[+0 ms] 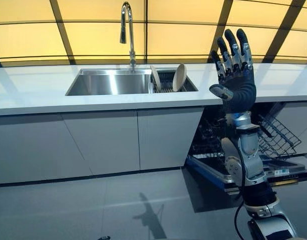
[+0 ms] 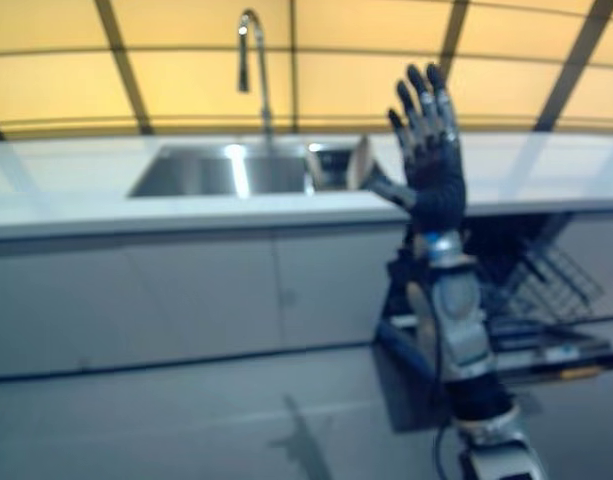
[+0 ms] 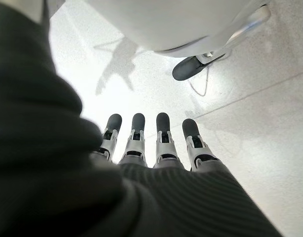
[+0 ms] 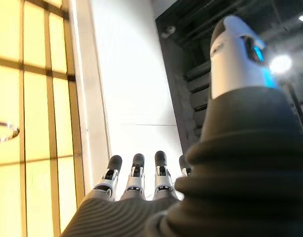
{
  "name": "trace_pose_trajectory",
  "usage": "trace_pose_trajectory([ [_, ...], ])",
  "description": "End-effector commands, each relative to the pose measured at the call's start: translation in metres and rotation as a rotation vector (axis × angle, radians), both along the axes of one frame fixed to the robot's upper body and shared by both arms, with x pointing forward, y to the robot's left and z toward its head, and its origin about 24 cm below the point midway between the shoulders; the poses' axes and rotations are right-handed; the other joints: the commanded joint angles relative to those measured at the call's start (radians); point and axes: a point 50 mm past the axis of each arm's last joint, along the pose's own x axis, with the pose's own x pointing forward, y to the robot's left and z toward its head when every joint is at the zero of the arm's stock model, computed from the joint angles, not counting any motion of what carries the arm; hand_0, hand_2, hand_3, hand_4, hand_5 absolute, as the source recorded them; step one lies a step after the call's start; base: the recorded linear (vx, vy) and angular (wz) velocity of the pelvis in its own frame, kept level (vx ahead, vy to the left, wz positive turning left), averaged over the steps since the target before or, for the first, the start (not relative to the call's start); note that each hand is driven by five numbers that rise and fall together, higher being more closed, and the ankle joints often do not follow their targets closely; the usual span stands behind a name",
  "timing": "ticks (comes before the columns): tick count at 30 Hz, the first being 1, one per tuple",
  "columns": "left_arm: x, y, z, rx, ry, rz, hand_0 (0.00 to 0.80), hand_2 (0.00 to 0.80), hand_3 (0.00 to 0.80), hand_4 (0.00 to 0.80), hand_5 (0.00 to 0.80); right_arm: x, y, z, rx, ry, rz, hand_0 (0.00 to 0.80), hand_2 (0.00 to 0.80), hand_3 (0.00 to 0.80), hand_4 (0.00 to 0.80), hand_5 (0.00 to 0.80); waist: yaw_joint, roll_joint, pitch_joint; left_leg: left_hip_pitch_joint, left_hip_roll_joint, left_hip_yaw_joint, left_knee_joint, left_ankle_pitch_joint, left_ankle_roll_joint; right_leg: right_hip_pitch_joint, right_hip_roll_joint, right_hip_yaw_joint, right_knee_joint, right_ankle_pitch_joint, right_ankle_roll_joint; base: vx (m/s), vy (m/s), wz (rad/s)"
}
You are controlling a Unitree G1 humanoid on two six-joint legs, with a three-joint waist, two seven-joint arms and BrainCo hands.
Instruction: Take plates into dishwasher
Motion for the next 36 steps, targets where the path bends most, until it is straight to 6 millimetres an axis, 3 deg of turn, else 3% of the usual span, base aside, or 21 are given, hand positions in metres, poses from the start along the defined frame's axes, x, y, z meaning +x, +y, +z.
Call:
trace_pose_trajectory([
  [1,0.026,-0.003,0.003,0.009,-0.040,-0.058,0.000,0.000,0.000,0.000,0.000,-0.015,0.003,0.055,-0.043,-0.285,-0.105,0.000,0.000,0.000,0.000,0.000,0.037,0.012,0.058,0.017,-0.103,-0.032,0.019,-0.091,0.099,-0.098,-0.039,-0.032,0.250,-0.023,0.024,0.026,0.165,0.00],
  [5,0.029,0.002,0.005,0.022,-0.030,-0.095,0.000,0.000,0.000,0.000,0.000,-0.014,-0.001,0.057,-0.138,-0.299,-0.242,0.000,0.000,0.000,0.000,0.000,0.036,0.032,0.082,0.006,-0.113,-0.073,0.039,-0.088,0.114,-0.224,-0.068,0.009,0.588,0.084,0.014,0.026,0.181,-0.06],
  [8,0.026,0.006,0.005,0.046,0.000,-0.103,0.000,0.000,0.000,0.000,0.000,-0.008,-0.007,0.056,-0.193,-0.267,-0.235,0.000,0.000,0.000,0.000,0.000,0.026,0.051,0.112,0.035,-0.101,-0.079,0.045,-0.101,0.117,-0.387,-0.072,-0.014,0.777,0.163,0.035,0.106,0.141,0.08],
  [10,0.026,0.008,0.005,0.047,0.013,-0.103,0.000,0.000,0.000,0.000,0.000,-0.004,-0.008,0.058,-0.217,-0.254,-0.245,0.000,0.000,0.000,0.000,0.000,0.019,0.045,0.122,0.054,-0.106,-0.086,0.044,-0.108,0.112,-0.447,-0.066,-0.029,0.737,0.169,0.036,0.234,-0.010,0.02],
  [12,0.025,0.010,0.005,0.049,0.032,-0.142,0.000,0.000,0.000,0.000,0.000,0.003,-0.012,0.063,-0.234,-0.230,-0.274,0.000,0.000,0.000,0.000,0.000,0.005,0.004,0.127,0.078,-0.141,-0.142,0.061,-0.135,0.099,-0.426,-0.027,-0.022,0.443,0.153,0.032,0.442,-0.144,0.28],
  [13,0.025,0.010,0.005,0.049,0.032,-0.144,0.000,0.000,0.000,0.000,0.000,0.003,-0.012,0.063,-0.234,-0.229,-0.275,0.000,0.000,0.000,0.000,0.000,0.002,0.005,0.130,0.082,-0.139,-0.148,0.064,-0.140,0.097,-0.414,-0.023,-0.027,0.418,0.155,0.032,0.444,-0.161,0.22],
  [14,0.025,0.009,0.005,0.051,0.031,-0.145,0.000,0.000,0.000,0.000,0.000,0.004,-0.014,0.064,-0.234,-0.223,-0.275,0.000,0.000,0.000,0.000,0.000,-0.011,-0.012,0.128,0.098,-0.156,-0.161,0.072,-0.159,0.093,-0.403,-0.014,-0.031,0.247,0.164,0.041,0.377,-0.136,0.29],
  [16,0.026,0.007,0.005,0.052,0.025,-0.144,0.000,0.000,0.000,0.000,0.000,0.005,-0.018,0.064,-0.227,-0.213,-0.282,0.000,0.000,0.000,0.000,0.000,-0.030,-0.016,0.133,0.124,-0.158,-0.171,0.084,-0.183,0.090,-0.402,-0.004,-0.025,0.107,0.180,0.051,0.510,-0.187,0.47],
  [18,0.030,0.004,0.005,0.055,0.022,-0.152,0.000,0.000,0.000,0.000,0.000,0.004,-0.022,0.063,-0.221,-0.199,-0.294,0.000,0.000,0.000,0.000,0.000,-0.046,-0.012,0.144,0.155,-0.146,-0.169,0.111,-0.222,0.088,-0.430,-0.014,-0.023,0.076,0.200,0.057,0.511,-0.187,0.58],
  [22,0.033,0.006,0.006,0.069,0.013,-0.173,0.000,0.000,0.000,0.000,0.000,0.005,-0.029,0.057,-0.213,-0.162,-0.330,0.000,0.000,0.000,0.000,0.000,-0.061,-0.031,0.145,0.187,-0.151,-0.159,0.195,-0.322,0.100,-0.419,-0.041,-0.002,0.158,0.232,0.056,0.532,-0.214,0.46],
  [23,0.032,0.007,0.006,0.067,0.015,-0.161,0.000,0.000,0.000,0.000,0.000,0.006,-0.029,0.055,-0.217,-0.147,-0.336,0.000,0.000,0.000,0.000,0.000,-0.065,-0.035,0.130,0.198,-0.151,-0.148,0.232,-0.348,0.086,-0.399,-0.042,-0.002,0.175,0.220,0.052,0.582,-0.237,0.58],
  [24,0.029,0.008,0.005,0.061,0.020,-0.148,0.000,0.000,0.000,0.000,0.000,0.008,-0.030,0.054,-0.224,-0.131,-0.338,0.000,0.000,0.000,0.000,0.000,-0.069,-0.030,0.114,0.217,-0.141,-0.141,0.244,-0.343,0.068,-0.381,-0.036,-0.012,0.182,0.204,0.045,0.536,-0.240,0.59],
  [25,0.025,0.007,0.004,0.054,0.021,-0.140,0.000,0.000,0.000,0.000,0.000,0.009,-0.030,0.052,-0.229,-0.117,-0.336,0.000,0.000,0.000,0.000,0.000,-0.075,-0.015,0.090,0.247,-0.107,-0.120,0.293,-0.284,0.032,-0.357,-0.017,-0.038,0.191,0.162,0.026,0.510,-0.258,0.49],
  [27,0.017,0.007,0.003,0.044,0.010,-0.118,0.000,0.000,0.000,0.000,0.000,0.010,-0.027,0.045,-0.219,-0.080,-0.309,0.000,0.000,0.000,0.000,0.000,-0.082,0.002,0.055,0.244,-0.058,-0.104,0.420,-0.112,-0.035,-0.309,0.015,-0.029,0.171,0.124,-0.009,0.480,-0.282,0.20],
  [28,0.014,0.006,0.002,0.039,-0.002,-0.094,0.000,0.000,0.000,0.000,0.000,0.010,-0.027,0.042,-0.217,-0.066,-0.296,0.000,0.000,0.000,0.000,0.000,-0.083,-0.001,0.047,0.222,-0.055,-0.101,0.559,-0.038,-0.059,-0.285,0.027,-0.007,0.162,0.110,-0.030,0.503,-0.328,-0.37],
  [29,0.011,0.002,0.001,0.035,-0.023,-0.057,0.000,0.000,0.000,0.000,0.000,0.007,-0.028,0.036,-0.218,-0.055,-0.283,0.000,0.000,0.000,0.000,0.000,-0.070,-0.016,0.045,0.133,-0.074,-0.091,0.799,0.030,-0.078,-0.226,0.033,0.015,0.139,0.096,-0.054,0.430,-0.303,-0.45],
  [31,0.010,0.000,0.001,0.035,-0.057,-0.023,0.000,0.000,0.000,0.000,0.000,0.003,-0.029,0.028,-0.228,-0.053,-0.283,0.000,0.000,0.000,0.000,0.000,-0.052,-0.046,0.052,-0.051,-0.080,-0.071,1.061,0.063,-0.073,-0.177,0.024,0.042,0.128,0.073,-0.084,0.359,-0.302,-0.22],
  [32,0.013,0.000,0.002,0.038,-0.084,-0.019,0.000,0.000,0.000,0.000,0.000,0.002,-0.031,0.025,-0.230,-0.052,-0.292,0.000,0.000,0.000,0.000,0.000,-0.038,-0.059,0.065,-0.143,-0.061,-0.052,1.142,0.033,-0.055,-0.139,0.022,0.039,0.123,0.058,-0.098,0.302,-0.283,-0.34],
  [33,0.018,0.000,0.004,0.039,-0.107,-0.025,0.000,0.000,0.000,0.000,0.000,0.001,-0.033,0.024,-0.226,-0.056,-0.306,0.000,0.000,0.000,0.000,0.000,-0.020,-0.067,0.082,-0.262,-0.041,-0.047,1.142,0.014,-0.038,-0.096,0.029,0.041,0.119,0.041,-0.104,0.293,-0.230,-0.45],
  [34,0.022,0.000,0.005,0.039,-0.126,-0.030,0.000,0.000,0.000,0.000,0.000,0.000,-0.033,0.023,-0.223,-0.064,-0.317,0.000,0.000,0.000,0.000,0.000,-0.006,-0.071,0.097,-0.320,-0.028,-0.040,1.114,-0.007,-0.022,-0.070,0.033,0.041,0.108,0.032,-0.105,0.300,-0.148,-0.34],
  [36,0.035,0.005,0.009,0.045,-0.145,-0.038,0.000,0.000,0.000,0.000,0.000,0.005,-0.028,0.029,-0.223,-0.079,-0.343,0.000,0.000,0.000,0.000,0.000,0.026,-0.060,0.118,-0.311,-0.028,0.002,0.800,-0.042,-0.004,-0.017,0.053,0.041,0.085,-0.006,-0.096,0.442,-0.035,-0.30],
])
